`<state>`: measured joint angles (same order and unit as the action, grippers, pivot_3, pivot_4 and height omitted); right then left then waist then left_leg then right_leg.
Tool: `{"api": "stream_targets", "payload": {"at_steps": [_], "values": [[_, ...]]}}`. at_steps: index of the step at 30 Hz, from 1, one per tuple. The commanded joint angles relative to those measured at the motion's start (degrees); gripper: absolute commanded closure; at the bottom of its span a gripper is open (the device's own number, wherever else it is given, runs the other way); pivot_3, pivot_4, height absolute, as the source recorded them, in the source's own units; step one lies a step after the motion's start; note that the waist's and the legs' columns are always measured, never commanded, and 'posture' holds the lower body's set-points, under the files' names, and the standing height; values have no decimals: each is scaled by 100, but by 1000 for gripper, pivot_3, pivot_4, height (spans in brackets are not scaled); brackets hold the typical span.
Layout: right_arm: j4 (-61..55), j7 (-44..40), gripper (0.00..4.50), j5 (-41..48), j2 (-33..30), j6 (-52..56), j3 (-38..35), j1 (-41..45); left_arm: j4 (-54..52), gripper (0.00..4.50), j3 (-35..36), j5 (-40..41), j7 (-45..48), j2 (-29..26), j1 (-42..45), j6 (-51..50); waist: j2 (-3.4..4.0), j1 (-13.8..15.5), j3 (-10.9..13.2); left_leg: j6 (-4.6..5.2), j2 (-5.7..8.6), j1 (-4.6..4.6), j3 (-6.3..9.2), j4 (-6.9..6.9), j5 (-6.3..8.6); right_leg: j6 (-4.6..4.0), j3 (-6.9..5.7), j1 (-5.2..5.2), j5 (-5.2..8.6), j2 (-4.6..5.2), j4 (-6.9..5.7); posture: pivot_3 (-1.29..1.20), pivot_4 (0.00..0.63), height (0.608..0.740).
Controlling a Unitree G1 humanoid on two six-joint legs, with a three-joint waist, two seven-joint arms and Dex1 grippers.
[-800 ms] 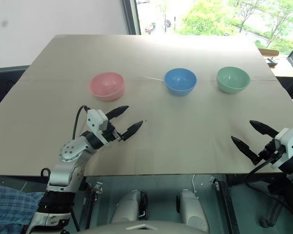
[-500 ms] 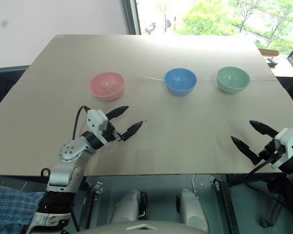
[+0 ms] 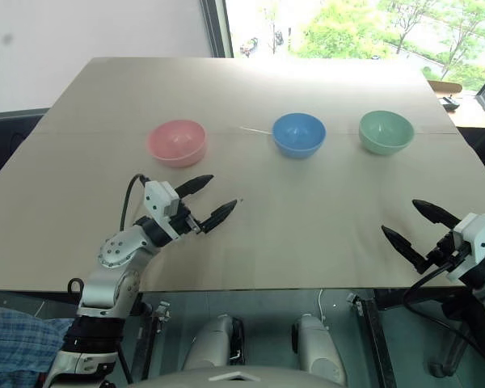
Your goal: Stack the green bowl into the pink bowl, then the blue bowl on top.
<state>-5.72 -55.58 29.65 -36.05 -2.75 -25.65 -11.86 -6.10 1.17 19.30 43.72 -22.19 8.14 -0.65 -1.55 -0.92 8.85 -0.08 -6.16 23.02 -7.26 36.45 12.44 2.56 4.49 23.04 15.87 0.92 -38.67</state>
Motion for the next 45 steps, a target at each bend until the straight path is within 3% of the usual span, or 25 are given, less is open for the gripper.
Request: {"api": "stream_targets", "payload": {"at_steps": [1, 10, 17, 24, 34, 37, 45], "values": [[-158, -19, 24, 11, -63, -118, -86, 5, -74, 0, -45, -94, -97, -7, 133, -18, 0, 0, 0, 0, 0, 0, 0, 0, 0, 0, 0, 0, 0, 0, 0, 0, 150, 740], [-1073, 262, 24, 528, 1, 453, 20, 184, 543, 0, -160, -1014, -1144, -3, 936, -671, 0, 5, 0, 0, 0, 4, 4, -4, 0, 1, -5, -1, -1, -1, 7, 0, 150, 740], [-2089, 757, 24, 994, -77, 1106, 216, 594, 1308, 0, -430, -2152, -1881, -133, 1584, -299, -1, 17, 1, 0, 1, 13, 17, -1, 0, 1, -15, 0, -1, -2, 7, 0, 150, 740], [-2550, 1008, 24, 1096, -129, 1528, 434, 841, 1534, 0, -485, -2442, -2156, -28, 1921, 4, -1, 36, 0, -1, 2, 83, 52, 11, -1, 1, -46, 37, -3, -1, 16, 0, 150, 740], [-2369, 842, 24, 927, -139, 1483, 469, 837, 1540, 0, -507, -3041, -2575, -163, 2410, -1549, -2, 48, 1, -1, 4, 85, 61, 24, -2, 3, -57, 36, -2, -1, 4, 0, 150, 740], [-2326, 828, 24, 890, -133, 1483, 503, 890, 1643, 0, -819, -3336, -2272, -401, 2698, -2270, -2, 40, 1, -1, 4, 85, 65, 36, -2, 3, -59, 36, -2, -3, -11, 0, 150, 740], [-2308, 745, 24, 854, -139, 1421, 506, 889, 2143, 0, -1584, -4033, -1790, -776, 3328, -2942, -4, 39, 2, -1, 6, 87, 69, 39, -1, 2, -62, 37, -2, -2, -15, 0, 150, 740]]}}
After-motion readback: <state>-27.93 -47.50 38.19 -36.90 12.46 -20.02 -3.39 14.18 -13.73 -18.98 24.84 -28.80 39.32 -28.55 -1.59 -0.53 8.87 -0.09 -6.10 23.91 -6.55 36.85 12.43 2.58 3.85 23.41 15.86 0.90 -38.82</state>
